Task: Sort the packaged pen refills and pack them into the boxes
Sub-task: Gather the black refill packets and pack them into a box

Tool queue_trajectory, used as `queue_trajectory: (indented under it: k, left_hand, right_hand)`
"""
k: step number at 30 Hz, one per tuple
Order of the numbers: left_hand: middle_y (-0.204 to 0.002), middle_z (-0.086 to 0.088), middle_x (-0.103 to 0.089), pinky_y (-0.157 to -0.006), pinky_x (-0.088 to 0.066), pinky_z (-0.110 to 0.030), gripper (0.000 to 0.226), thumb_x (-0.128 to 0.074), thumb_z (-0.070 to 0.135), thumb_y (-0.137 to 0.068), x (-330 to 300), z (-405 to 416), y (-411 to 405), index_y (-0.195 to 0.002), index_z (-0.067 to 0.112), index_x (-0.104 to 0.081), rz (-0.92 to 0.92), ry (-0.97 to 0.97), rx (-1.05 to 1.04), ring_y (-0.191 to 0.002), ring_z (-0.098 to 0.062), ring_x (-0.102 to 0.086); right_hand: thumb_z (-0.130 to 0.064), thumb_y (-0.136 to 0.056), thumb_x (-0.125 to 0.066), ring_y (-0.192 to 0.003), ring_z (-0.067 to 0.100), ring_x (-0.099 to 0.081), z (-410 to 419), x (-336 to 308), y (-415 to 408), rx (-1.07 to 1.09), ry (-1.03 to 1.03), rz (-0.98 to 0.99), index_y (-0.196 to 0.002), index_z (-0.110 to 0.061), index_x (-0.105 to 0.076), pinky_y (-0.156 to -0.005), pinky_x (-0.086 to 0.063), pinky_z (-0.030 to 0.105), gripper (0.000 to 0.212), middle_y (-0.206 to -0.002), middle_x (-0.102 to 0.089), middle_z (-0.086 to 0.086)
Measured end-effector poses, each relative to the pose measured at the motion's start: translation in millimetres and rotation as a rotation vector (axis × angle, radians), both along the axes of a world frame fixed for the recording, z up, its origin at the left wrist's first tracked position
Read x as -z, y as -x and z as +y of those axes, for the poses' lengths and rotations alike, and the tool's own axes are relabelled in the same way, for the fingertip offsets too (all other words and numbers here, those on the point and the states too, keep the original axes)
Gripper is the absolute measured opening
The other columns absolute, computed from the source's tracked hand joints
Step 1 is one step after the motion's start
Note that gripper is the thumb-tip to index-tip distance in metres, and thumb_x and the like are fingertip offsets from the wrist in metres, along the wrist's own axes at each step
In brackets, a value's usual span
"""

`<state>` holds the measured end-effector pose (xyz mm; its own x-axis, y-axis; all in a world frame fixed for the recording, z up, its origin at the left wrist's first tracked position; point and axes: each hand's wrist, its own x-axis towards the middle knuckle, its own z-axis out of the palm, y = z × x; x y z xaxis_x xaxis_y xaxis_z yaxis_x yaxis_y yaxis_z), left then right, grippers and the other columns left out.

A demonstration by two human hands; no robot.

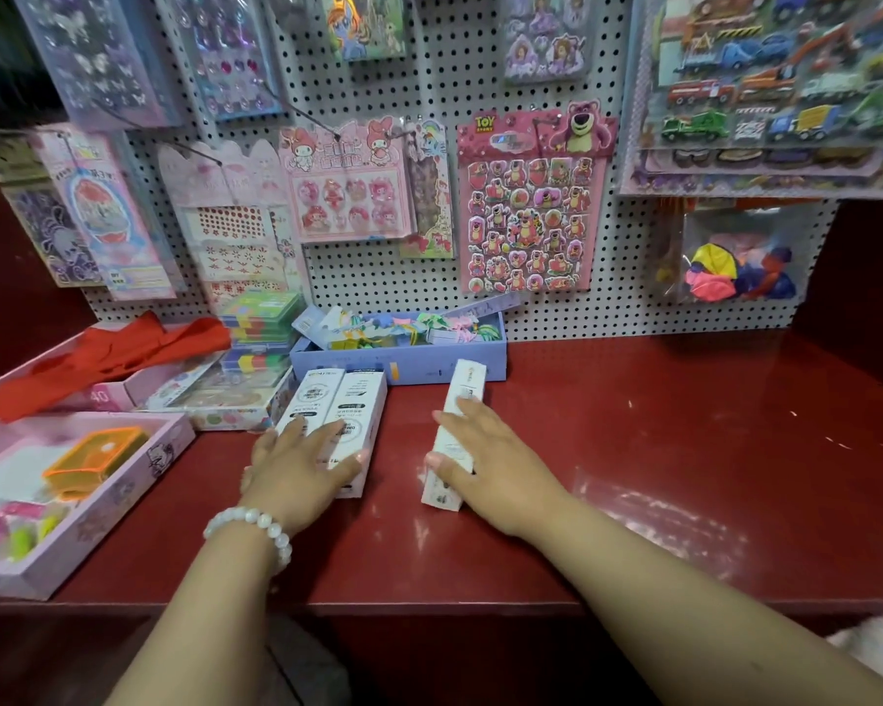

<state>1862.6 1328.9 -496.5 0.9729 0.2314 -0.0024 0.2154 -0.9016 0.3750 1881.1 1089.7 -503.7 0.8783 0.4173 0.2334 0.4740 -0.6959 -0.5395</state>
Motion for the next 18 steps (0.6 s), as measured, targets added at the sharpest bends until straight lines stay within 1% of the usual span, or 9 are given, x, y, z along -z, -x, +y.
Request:
queue_trajectory:
  k: [1,3,5,7,9,12,14,16,18]
  left_hand:
    - [-0.158,0.003,-0.011,-0.116,-0.007,-0.048,0.080,-0.041,0.079,-0.065,1.2,3.3,0.6,-0.139,0.052,-0.029,0.003,-0.005,0.033,-0.145,-0.026,0.003]
    - [-0.158,0.004,-0.011,-0.116,-0.009,-0.046,0.082,-0.057,0.075,-0.066,2.3,7.2,3.8,-0.139,0.052,-0.028,-0.015,-0.002,0.083,-0.144,-0.026,0.003]
    - [-0.157,0.004,-0.014,-0.116,-0.011,-0.045,0.077,-0.067,0.062,-0.071,3.9,10.6,4.7,-0.138,0.051,-0.031,-0.059,-0.014,0.121,-0.144,-0.026,0.000]
    - [-0.155,0.003,-0.021,-0.116,-0.014,-0.045,0.074,-0.070,0.056,-0.072,5.9,14.2,3.7,-0.137,0.051,-0.034,-0.108,-0.013,0.150,-0.143,-0.025,-0.007]
    - [-0.152,0.002,-0.030,-0.115,-0.017,-0.042,0.073,-0.074,0.051,-0.072,6.0,17.7,3.1,-0.136,0.047,-0.039,-0.156,0.002,0.190,-0.142,-0.023,-0.016]
    - [-0.144,-0.003,-0.043,-0.113,-0.018,-0.033,0.069,-0.078,0.034,-0.073,5.6,20.3,2.4,-0.135,0.030,-0.048,-0.250,0.004,0.262,-0.137,-0.022,-0.030]
    - [-0.142,-0.003,-0.045,-0.111,-0.019,-0.030,0.068,-0.079,0.025,-0.074,6.5,23.7,1.5,-0.136,0.023,-0.049,-0.291,0.017,0.267,-0.136,-0.021,-0.033]
    - [-0.144,-0.001,-0.043,-0.114,-0.019,-0.032,0.067,-0.078,0.024,-0.076,8.5,28.2,1.2,-0.136,0.023,-0.048,-0.295,0.047,0.252,-0.138,-0.019,-0.030]
    - [-0.146,0.002,-0.042,-0.117,-0.017,-0.041,0.067,-0.078,0.026,-0.075,9.6,30.8,1.2,-0.135,0.027,-0.048,-0.265,0.074,0.243,-0.141,-0.016,-0.025]
  right_hand:
    - [-0.058,-0.090,-0.044,-0.144,0.013,-0.018,-7.0,2.6,1.5,0.037,-0.063,0.018,-0.140,-0.036,-0.036,-0.114,-0.021,0.030,0.056,-0.157,-0.018,-0.003]
    - [-0.057,-0.086,-0.050,-0.134,0.014,-0.036,-16.9,6.6,1.9,0.096,-0.123,0.069,-0.133,-0.033,-0.040,-0.103,-0.033,0.028,0.054,-0.150,-0.030,-0.004]
    - [-0.059,-0.085,-0.051,-0.128,0.014,-0.042,-17.6,8.7,-1.0,0.095,-0.100,0.131,-0.135,-0.030,-0.038,-0.101,-0.036,0.029,0.059,-0.147,-0.034,-0.006]
    - [-0.061,-0.084,-0.051,-0.136,0.014,-0.035,-9.8,8.5,-6.4,0.039,-0.068,0.173,-0.140,-0.028,-0.032,-0.107,-0.033,0.032,0.068,-0.152,-0.028,-0.007]
    - [-0.063,-0.082,-0.053,-0.142,0.015,-0.025,5.5,6.9,-10.9,-0.022,-0.009,0.186,-0.145,-0.028,-0.024,-0.113,-0.027,0.034,0.078,-0.157,-0.016,-0.006]
    - [-0.062,-0.083,-0.053,-0.146,0.019,-0.016,29.2,10.5,-19.5,-0.080,0.113,0.158,-0.149,-0.032,-0.012,-0.118,-0.018,0.039,0.084,-0.160,-0.006,-0.003]
    - [-0.059,-0.086,-0.051,-0.147,0.019,-0.012,37.0,13.0,-25.5,-0.118,0.151,0.145,-0.150,-0.033,-0.007,-0.120,-0.010,0.039,0.081,-0.161,-0.004,-0.002]
    - [-0.056,-0.088,-0.050,-0.147,0.017,-0.012,38.4,14.9,-29.0,-0.136,0.158,0.137,-0.149,-0.035,-0.006,-0.120,-0.006,0.038,0.078,-0.161,-0.003,-0.002]
    - [-0.055,-0.089,-0.048,-0.147,0.015,-0.011,37.2,16.4,-28.3,-0.140,0.169,0.110,-0.149,-0.037,-0.006,-0.120,-0.005,0.037,0.076,-0.161,-0.003,-0.001]
